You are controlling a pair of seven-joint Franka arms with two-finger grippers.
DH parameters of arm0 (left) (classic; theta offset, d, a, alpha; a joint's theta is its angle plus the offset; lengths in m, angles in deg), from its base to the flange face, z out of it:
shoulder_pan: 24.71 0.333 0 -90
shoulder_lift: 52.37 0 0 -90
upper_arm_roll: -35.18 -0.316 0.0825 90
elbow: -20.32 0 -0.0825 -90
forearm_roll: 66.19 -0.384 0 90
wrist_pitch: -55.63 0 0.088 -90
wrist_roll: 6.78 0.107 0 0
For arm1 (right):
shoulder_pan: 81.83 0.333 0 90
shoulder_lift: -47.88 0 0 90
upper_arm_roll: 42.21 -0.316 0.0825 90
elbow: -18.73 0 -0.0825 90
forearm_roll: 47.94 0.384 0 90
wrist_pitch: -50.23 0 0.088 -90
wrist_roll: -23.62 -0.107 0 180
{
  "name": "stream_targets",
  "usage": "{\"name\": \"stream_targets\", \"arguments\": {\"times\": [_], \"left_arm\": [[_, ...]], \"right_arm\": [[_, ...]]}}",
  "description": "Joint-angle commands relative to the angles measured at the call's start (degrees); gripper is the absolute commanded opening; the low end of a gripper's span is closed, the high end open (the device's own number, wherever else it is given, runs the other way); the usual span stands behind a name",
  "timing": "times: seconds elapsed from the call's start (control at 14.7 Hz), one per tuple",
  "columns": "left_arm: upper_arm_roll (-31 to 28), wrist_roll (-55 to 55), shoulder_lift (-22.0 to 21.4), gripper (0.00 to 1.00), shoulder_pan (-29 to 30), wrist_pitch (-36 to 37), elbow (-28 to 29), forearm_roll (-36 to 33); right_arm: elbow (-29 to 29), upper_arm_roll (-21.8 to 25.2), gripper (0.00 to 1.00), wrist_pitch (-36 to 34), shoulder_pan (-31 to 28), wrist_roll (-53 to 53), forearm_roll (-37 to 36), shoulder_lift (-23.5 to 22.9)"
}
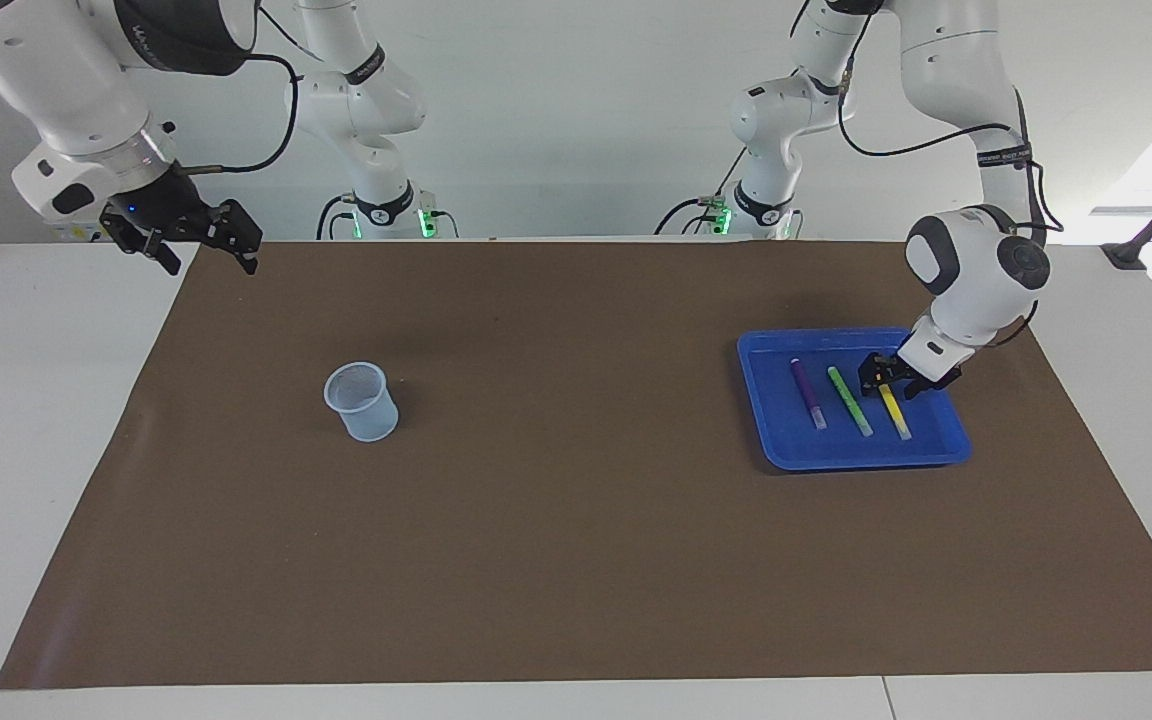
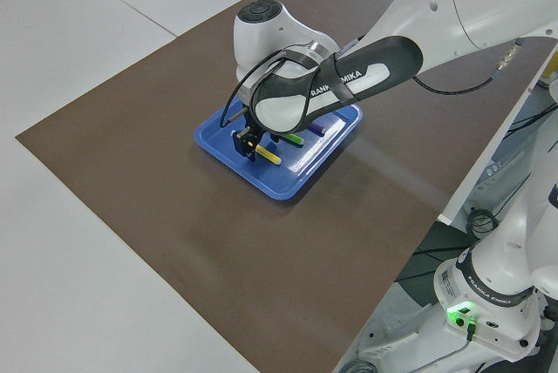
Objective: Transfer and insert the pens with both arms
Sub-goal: 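Lower the left gripper onto the yellow pen in the tray and grasp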
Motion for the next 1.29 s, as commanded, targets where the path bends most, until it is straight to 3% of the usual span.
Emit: {"name": "stream_targets", "arguments": {"times": [0.0,0.55,0.82,1.23], "left_arm": [[-0.12,0.05,0.80,0.68,0.15,-1.80,-0.12,0.69],[-0.12,0.05,1.32,0.34,0.15,-1.80,-1.35,0.69],[-0.12,0.05,1.50,0.00,0.15,-1.80,-1.61,0.60],[-0.12,0.05,2.47,0.00,-0.11,1.00,-5.21,0.60]], "right_arm": [[0.56,-0.25,1.00,-0.06,-0.40,0.97,-0.12,0.44],[0.56,-0.25,1.00,-0.06,-0.39,0.97,-0.12,0.53],[0.56,-0.25,1.00,-0.06,-0.48,0.97,-0.12,0.53],[0.56,-0.25,1.00,-0.06,-0.48,0.97,-0.12,0.53]]}}
